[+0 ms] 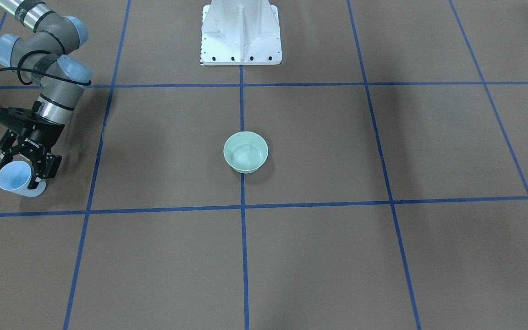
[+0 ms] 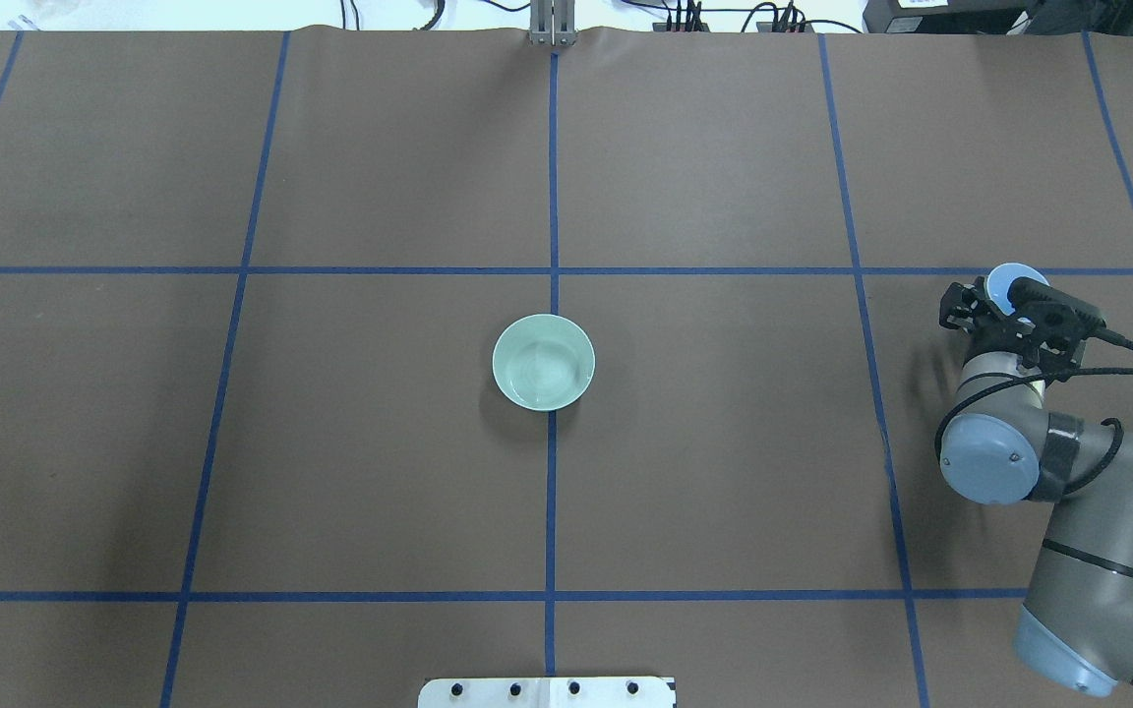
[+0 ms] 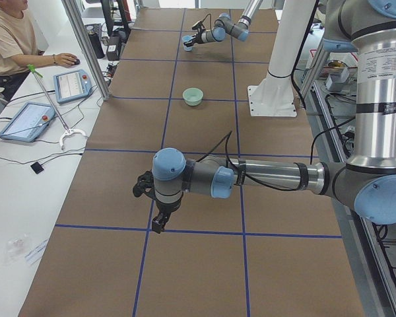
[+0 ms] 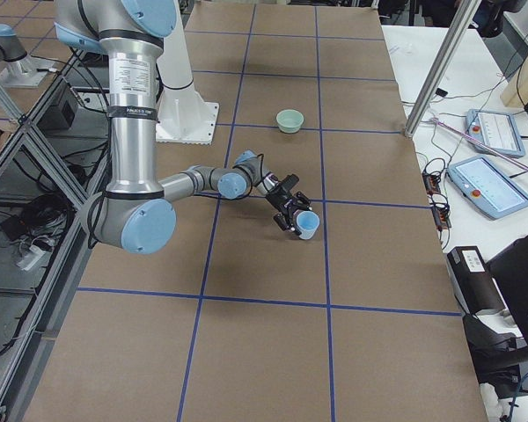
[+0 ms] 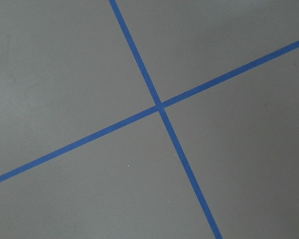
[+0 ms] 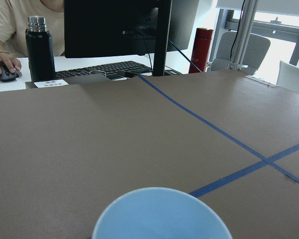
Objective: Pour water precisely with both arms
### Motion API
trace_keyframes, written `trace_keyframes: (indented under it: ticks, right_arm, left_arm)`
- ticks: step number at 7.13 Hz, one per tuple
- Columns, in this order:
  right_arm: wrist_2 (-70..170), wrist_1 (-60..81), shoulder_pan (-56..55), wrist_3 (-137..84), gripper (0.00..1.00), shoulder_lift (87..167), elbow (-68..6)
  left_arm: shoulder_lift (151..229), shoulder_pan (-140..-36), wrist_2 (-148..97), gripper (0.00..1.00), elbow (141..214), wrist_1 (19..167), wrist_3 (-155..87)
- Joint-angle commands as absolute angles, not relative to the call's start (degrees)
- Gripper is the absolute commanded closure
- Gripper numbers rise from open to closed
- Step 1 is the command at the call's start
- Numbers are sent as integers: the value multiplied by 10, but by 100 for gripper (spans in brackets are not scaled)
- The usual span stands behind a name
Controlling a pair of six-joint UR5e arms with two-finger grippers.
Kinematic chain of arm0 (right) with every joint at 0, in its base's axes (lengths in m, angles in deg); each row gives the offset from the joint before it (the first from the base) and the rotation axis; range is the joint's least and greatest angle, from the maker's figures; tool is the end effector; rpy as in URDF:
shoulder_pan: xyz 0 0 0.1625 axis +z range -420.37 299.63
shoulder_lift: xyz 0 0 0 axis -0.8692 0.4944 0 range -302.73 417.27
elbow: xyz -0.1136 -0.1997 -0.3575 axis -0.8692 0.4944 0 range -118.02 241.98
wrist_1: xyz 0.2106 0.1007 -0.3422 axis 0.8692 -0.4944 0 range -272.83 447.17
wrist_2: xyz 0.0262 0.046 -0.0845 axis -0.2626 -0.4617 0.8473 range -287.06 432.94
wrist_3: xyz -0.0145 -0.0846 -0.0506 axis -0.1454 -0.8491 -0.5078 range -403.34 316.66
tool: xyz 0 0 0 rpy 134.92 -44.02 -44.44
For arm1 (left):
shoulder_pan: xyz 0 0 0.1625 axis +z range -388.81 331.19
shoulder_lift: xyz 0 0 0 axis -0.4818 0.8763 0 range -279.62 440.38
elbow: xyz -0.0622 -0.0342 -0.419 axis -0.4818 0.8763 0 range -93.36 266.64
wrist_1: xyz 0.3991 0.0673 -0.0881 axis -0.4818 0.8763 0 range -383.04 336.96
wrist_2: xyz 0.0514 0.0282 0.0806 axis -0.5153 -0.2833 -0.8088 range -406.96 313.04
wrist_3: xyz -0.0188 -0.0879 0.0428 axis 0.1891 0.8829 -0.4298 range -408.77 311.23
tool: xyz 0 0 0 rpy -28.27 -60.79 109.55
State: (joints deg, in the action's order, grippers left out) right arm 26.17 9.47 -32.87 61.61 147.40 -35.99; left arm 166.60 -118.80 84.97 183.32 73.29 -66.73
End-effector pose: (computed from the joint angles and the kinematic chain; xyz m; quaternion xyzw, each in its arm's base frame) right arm -0.3560 -0.4125 0.5678 0.3783 -0.1220 0.3915 0.8299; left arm -0.0668 -0.4739 0.6238 0.1299 0.3405 0.1737 0.9149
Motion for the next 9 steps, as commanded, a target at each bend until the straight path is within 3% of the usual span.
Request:
trace_keyframes:
  ticks: [1, 4, 5, 6, 7, 9]
  right_arm:
    - [266, 95, -325, 619, 1, 1461, -335]
    - [266, 95, -320, 619, 3, 1461, -317]
    - [266, 95, -318, 619, 20, 1461, -317]
    - [266, 95, -315, 619, 79, 1460, -317]
    - [268, 95, -315, 618, 100, 1460, -317]
    - [269, 95, -308, 596, 100, 1461, -321]
  left_arm:
    - [1666, -1188, 850, 0, 1833, 733, -668]
    - [1666, -1188, 850, 0, 1833, 733, -667]
    - [1666, -1188, 850, 0, 1833, 733, -668]
    - [1666, -1188, 850, 0, 1833, 733, -668]
    - [1666, -1188, 850, 0, 1833, 733, -668]
    - [1666, -1188, 852, 0, 1832, 732, -667]
